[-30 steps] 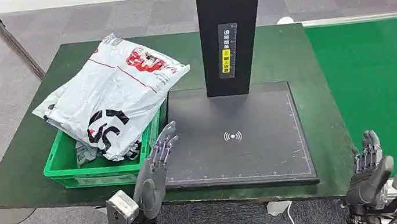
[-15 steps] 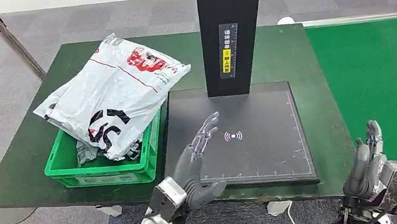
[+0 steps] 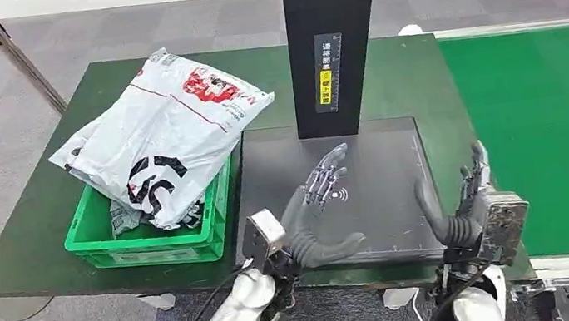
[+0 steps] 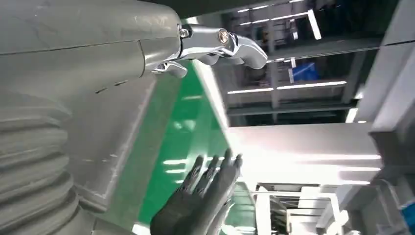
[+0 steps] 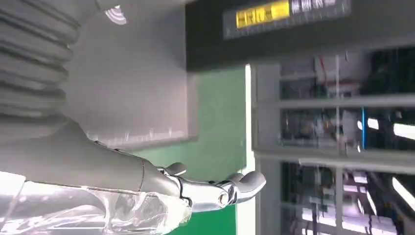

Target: Moved the parcel from conveyor to table for the left to box.

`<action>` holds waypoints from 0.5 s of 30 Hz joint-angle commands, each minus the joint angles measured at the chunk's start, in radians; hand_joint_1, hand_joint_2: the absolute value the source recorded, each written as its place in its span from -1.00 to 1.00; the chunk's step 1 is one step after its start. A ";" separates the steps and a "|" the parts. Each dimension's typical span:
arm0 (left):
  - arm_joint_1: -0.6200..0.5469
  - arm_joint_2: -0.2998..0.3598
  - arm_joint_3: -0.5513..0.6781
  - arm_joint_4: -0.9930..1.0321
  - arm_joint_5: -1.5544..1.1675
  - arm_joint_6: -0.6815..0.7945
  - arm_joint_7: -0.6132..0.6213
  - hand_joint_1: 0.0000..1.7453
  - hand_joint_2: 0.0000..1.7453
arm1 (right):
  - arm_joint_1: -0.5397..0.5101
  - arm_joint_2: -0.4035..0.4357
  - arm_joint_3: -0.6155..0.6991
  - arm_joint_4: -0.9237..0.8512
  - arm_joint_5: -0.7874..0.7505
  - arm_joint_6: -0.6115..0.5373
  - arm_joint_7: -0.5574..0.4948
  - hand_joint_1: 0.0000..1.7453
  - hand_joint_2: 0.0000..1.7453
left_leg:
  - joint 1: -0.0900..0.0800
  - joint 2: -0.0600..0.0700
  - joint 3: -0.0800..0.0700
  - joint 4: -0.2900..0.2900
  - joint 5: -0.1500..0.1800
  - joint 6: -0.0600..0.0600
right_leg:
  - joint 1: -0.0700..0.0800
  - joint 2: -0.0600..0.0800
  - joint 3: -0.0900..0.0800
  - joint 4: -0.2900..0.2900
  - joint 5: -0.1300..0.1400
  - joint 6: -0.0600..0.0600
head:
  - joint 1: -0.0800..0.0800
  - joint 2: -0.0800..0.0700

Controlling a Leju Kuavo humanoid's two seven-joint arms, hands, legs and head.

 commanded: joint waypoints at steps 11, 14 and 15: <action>0.000 0.066 0.061 0.145 -0.007 0.022 -0.042 -1.00 1.00 | -0.137 0.009 0.140 0.247 -0.008 -0.019 0.014 -1.00 1.00 | 0.001 0.004 0.002 -0.002 -0.001 0.000 | 0.001 0.004 0.001 -0.002 0.001 0.000 | 0.000 0.000; 0.006 0.072 0.060 0.132 -0.033 0.047 -0.043 -1.00 1.00 | -0.145 0.015 0.143 0.249 -0.008 -0.006 0.019 -1.00 1.00 | 0.000 0.002 0.001 -0.002 0.000 0.000 | 0.000 0.002 0.000 -0.001 0.000 0.000 | 0.000 0.000; 0.008 0.077 0.067 0.130 -0.033 0.050 -0.046 -1.00 1.00 | -0.156 0.022 0.143 0.253 -0.003 -0.001 0.022 -1.00 1.00 | 0.000 0.004 0.002 -0.002 -0.001 0.000 | 0.001 0.003 0.001 -0.002 0.001 0.000 | 0.000 0.000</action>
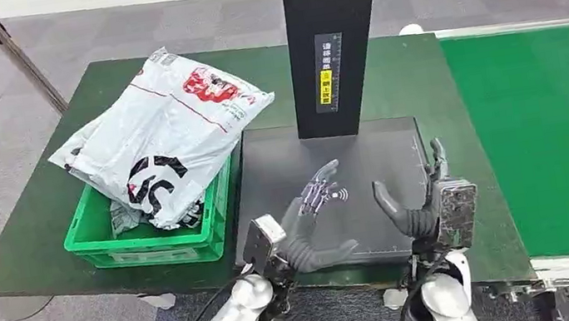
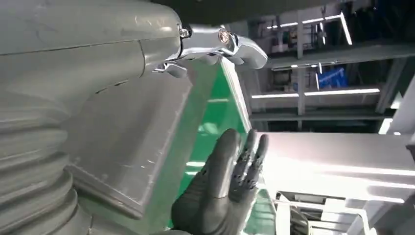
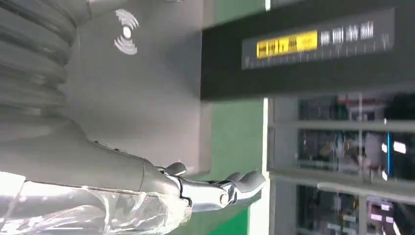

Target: Moved the parcel from conveyor to table for the left to box.

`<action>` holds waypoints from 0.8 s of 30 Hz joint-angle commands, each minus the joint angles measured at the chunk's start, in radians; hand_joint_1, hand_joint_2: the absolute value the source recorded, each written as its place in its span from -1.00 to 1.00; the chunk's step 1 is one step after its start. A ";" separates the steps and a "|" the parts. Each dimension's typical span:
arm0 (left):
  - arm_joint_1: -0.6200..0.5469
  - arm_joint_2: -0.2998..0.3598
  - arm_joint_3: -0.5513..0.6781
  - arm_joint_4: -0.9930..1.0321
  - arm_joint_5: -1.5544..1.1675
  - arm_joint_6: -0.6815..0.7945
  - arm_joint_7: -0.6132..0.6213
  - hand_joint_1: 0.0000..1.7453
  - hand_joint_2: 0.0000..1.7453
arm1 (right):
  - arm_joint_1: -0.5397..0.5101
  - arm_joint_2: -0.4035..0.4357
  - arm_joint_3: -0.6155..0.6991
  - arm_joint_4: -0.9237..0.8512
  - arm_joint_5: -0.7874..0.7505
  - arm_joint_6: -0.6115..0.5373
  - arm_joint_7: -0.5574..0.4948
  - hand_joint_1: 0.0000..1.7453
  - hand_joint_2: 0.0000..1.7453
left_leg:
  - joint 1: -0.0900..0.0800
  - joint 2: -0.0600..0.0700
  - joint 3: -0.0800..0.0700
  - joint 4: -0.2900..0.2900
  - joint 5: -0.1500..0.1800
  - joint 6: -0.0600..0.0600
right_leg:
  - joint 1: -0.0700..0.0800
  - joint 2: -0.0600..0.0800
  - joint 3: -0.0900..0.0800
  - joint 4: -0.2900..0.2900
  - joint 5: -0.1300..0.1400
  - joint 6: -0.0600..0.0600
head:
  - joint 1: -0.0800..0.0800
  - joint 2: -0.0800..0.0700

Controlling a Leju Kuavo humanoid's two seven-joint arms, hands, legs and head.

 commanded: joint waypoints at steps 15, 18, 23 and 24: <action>0.039 0.080 0.064 -0.064 -0.049 0.051 0.034 -1.00 1.00 | -0.128 0.043 0.049 0.112 0.036 0.083 0.050 -1.00 1.00 | 0.000 0.005 0.003 -0.001 0.000 0.000 | 0.000 0.004 0.002 -0.002 0.001 0.000 | 0.000 0.000; 0.058 0.087 0.064 -0.079 -0.057 0.057 0.033 -1.00 1.00 | -0.130 0.036 0.046 0.119 0.036 0.088 0.046 -1.00 1.00 | 0.000 0.005 0.004 -0.003 0.000 0.000 | 0.000 0.004 0.002 -0.002 0.001 0.000 | 0.000 0.000; 0.046 0.080 0.065 -0.061 -0.072 0.066 0.033 -1.00 1.00 | -0.131 0.028 0.034 0.125 0.040 0.092 0.038 -1.00 1.00 | 0.000 0.003 0.002 -0.002 0.000 0.000 | 0.000 0.002 0.002 -0.002 0.001 0.000 | 0.000 0.000; 0.046 0.080 0.065 -0.061 -0.072 0.066 0.033 -1.00 1.00 | -0.131 0.028 0.034 0.125 0.040 0.092 0.038 -1.00 1.00 | 0.000 0.002 0.001 -0.001 0.000 0.000 | 0.000 0.002 0.001 -0.001 0.000 0.000 | 0.000 0.000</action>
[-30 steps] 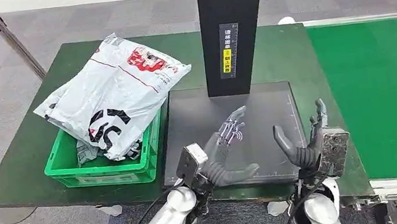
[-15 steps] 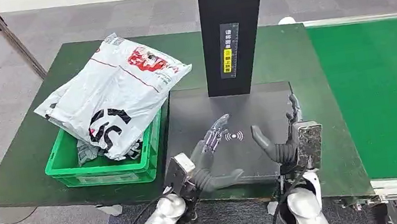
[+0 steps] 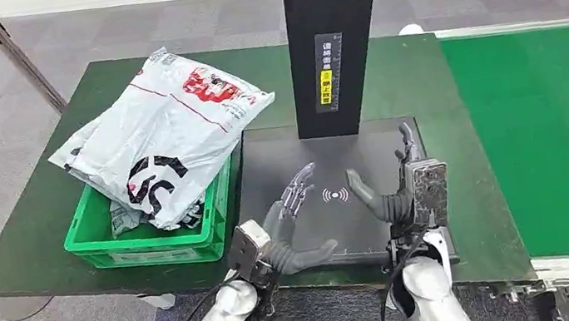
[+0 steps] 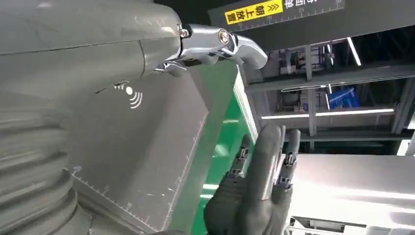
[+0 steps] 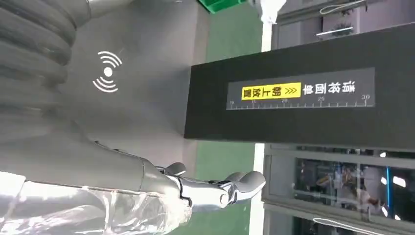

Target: Moved the parcel from conveyor to table for the left to box.

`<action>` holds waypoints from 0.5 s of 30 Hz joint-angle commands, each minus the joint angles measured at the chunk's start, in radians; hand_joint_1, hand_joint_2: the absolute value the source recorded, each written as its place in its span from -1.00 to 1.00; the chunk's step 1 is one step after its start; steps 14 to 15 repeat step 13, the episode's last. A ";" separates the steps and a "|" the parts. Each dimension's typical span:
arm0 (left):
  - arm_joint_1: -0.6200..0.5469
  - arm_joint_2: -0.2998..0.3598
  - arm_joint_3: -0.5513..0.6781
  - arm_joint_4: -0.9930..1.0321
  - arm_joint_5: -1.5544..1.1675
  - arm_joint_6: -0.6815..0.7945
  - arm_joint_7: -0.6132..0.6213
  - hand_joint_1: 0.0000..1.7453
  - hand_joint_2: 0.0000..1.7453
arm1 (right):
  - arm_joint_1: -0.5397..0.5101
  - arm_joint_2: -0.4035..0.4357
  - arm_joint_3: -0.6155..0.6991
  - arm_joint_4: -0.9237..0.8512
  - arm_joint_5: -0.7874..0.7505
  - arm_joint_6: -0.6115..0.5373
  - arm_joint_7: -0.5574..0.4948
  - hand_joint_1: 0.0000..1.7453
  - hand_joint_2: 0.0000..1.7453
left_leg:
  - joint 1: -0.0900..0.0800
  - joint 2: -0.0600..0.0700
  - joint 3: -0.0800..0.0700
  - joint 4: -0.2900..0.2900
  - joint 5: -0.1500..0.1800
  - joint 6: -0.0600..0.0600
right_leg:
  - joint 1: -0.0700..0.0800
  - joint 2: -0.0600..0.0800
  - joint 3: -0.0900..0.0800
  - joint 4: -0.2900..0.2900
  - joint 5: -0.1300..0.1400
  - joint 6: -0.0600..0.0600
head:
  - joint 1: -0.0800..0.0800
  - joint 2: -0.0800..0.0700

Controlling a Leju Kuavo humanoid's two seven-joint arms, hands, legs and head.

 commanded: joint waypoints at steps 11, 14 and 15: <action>-0.010 0.024 0.034 0.029 -0.017 0.008 0.005 -1.00 1.00 | -0.047 -0.021 0.015 0.069 0.003 0.007 -0.008 -1.00 1.00 | 0.000 0.002 0.002 -0.001 0.000 0.000 | 0.000 0.001 0.001 -0.001 0.000 0.000 | 0.000 0.000; -0.007 0.021 0.041 0.028 -0.029 0.015 0.000 -1.00 1.00 | -0.045 -0.018 0.001 0.063 0.014 0.015 -0.010 -1.00 1.00 | 0.000 0.002 0.002 -0.001 0.000 0.001 | 0.000 0.001 0.002 -0.001 0.000 0.000 | 0.000 0.000; -0.007 0.021 0.041 0.028 -0.029 0.015 0.000 -1.00 1.00 | -0.045 -0.018 0.001 0.063 0.014 0.015 -0.010 -1.00 1.00 | 0.000 0.002 0.002 -0.001 0.000 0.001 | 0.000 0.001 0.002 -0.001 0.000 0.000 | 0.000 0.000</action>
